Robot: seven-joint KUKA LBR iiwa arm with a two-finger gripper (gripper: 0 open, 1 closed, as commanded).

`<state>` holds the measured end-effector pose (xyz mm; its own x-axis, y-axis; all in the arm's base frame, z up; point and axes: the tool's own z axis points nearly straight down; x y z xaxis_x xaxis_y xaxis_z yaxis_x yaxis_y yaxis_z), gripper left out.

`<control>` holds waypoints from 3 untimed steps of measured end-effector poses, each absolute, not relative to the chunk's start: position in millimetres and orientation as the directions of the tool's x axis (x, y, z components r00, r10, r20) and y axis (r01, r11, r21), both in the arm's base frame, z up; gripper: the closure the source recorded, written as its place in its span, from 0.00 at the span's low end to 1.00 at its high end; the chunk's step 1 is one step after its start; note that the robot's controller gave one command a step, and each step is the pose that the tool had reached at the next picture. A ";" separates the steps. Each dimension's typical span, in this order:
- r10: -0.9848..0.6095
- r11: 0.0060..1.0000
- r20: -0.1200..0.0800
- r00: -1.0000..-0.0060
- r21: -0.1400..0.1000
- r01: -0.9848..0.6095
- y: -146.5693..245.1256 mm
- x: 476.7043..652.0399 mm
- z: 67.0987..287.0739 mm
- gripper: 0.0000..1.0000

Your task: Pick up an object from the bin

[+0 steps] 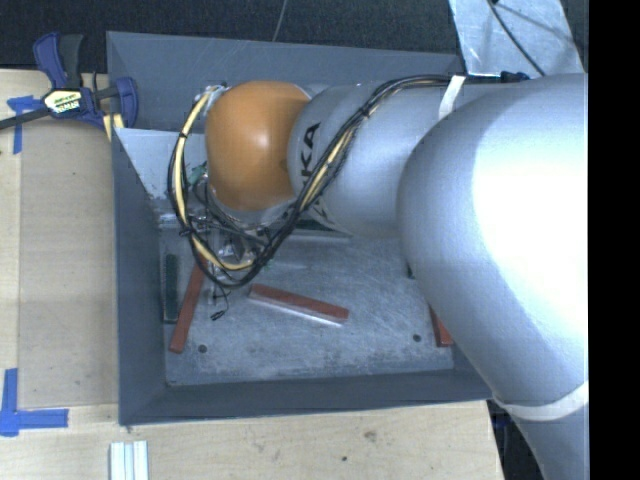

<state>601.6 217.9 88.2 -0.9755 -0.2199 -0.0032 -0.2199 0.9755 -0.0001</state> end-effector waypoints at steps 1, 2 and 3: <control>-0.295 0.955 -0.005 -0.955 0.000 -0.295 220.5 605.2 88.5 0.00; -0.601 0.799 -0.002 -0.799 -0.002 -0.601 220.1 574.5 72.7 1.00; -0.601 0.799 -0.001 -0.799 -0.002 -0.601 220.0 574.5 72.7 1.00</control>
Offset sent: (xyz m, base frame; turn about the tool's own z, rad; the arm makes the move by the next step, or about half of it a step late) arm -0.0284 0.0036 -0.0163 -0.4258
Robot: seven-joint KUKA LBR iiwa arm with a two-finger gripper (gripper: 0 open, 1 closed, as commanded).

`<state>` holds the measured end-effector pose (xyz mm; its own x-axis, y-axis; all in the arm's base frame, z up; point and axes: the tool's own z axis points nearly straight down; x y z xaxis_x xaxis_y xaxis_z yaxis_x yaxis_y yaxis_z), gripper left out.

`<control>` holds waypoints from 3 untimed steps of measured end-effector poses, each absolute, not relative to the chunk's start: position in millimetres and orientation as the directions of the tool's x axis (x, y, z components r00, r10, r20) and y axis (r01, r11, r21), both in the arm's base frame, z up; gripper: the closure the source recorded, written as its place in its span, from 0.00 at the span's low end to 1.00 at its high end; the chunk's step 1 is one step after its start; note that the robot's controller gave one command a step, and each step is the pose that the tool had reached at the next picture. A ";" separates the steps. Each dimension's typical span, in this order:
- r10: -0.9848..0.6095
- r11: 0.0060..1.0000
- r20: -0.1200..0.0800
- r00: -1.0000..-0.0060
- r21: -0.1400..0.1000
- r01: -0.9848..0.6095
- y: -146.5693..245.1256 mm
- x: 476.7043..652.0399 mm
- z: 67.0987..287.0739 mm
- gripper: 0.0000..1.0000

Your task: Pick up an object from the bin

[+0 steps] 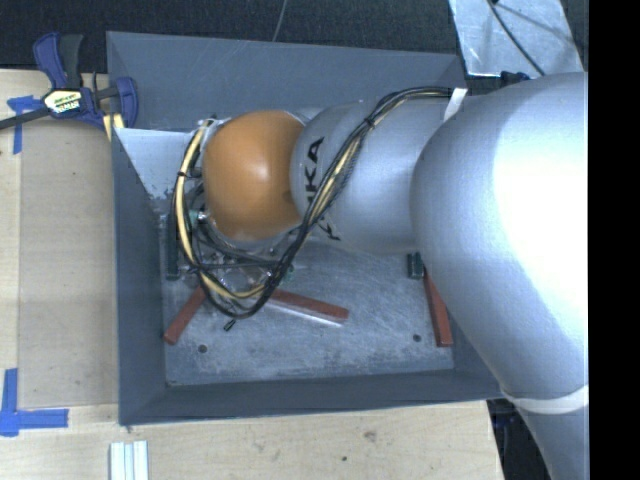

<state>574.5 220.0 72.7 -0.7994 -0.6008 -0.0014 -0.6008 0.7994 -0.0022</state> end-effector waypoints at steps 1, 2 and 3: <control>-0.634 0.774 -0.004 -0.774 -0.001 -0.634 197.2 612.5 181.6 1.00; -0.633 0.774 -0.003 -0.774 0.000 -0.633 197.2 612.4 181.5 1.00; -0.628 0.778 -0.004 -0.778 -0.001 -0.628 173.3 588.1 249.6 1.00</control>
Offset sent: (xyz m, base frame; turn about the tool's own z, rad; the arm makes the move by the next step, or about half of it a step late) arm 0.0000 0.0000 0.0000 0.0000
